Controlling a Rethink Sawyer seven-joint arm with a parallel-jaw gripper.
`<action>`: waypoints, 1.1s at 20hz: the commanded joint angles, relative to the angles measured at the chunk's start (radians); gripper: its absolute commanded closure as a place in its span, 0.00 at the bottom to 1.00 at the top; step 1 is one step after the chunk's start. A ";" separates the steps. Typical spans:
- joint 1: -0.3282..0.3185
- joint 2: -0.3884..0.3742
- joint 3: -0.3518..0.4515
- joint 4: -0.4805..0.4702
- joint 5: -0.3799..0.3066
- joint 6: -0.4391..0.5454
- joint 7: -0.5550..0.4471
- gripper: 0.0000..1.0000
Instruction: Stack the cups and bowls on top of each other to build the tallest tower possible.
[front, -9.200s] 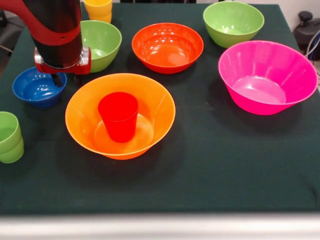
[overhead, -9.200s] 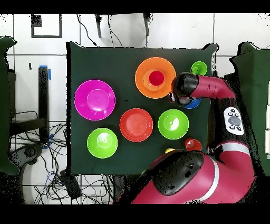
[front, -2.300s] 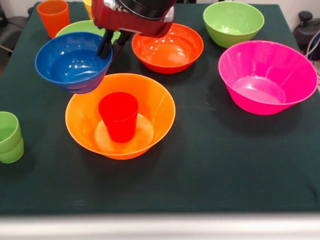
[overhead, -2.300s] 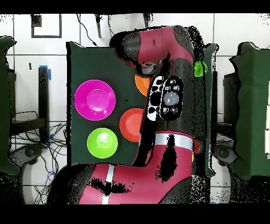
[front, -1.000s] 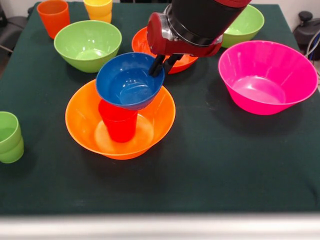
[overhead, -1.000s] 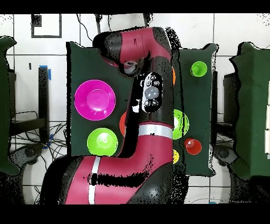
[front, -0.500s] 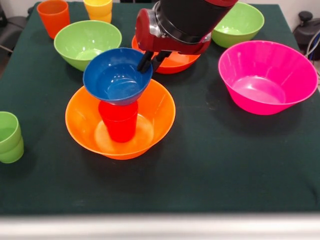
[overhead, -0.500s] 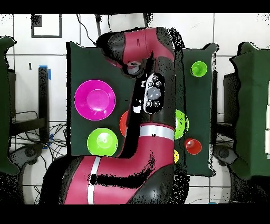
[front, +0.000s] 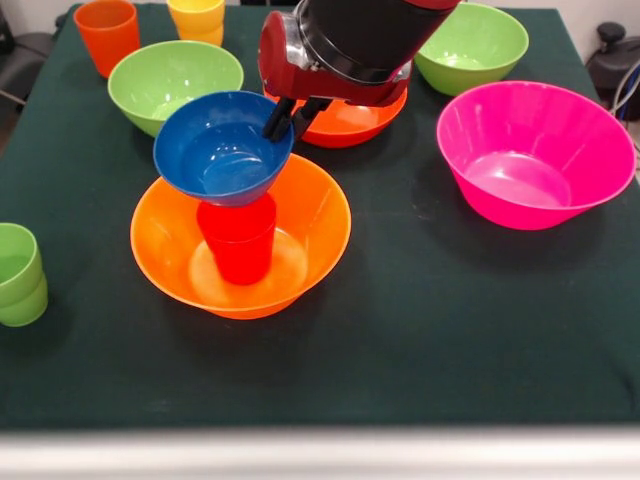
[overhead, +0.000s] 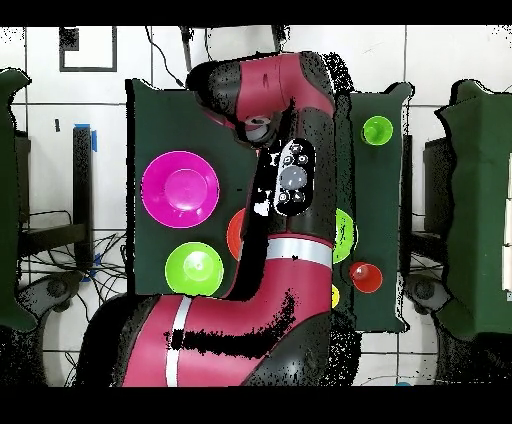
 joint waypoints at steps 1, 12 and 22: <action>-0.004 -0.002 0.047 0.046 0.016 0.008 0.049 1.00; -0.004 0.034 0.054 -0.003 0.011 0.005 0.050 1.00; -0.010 0.031 0.049 0.024 0.005 -0.036 0.043 1.00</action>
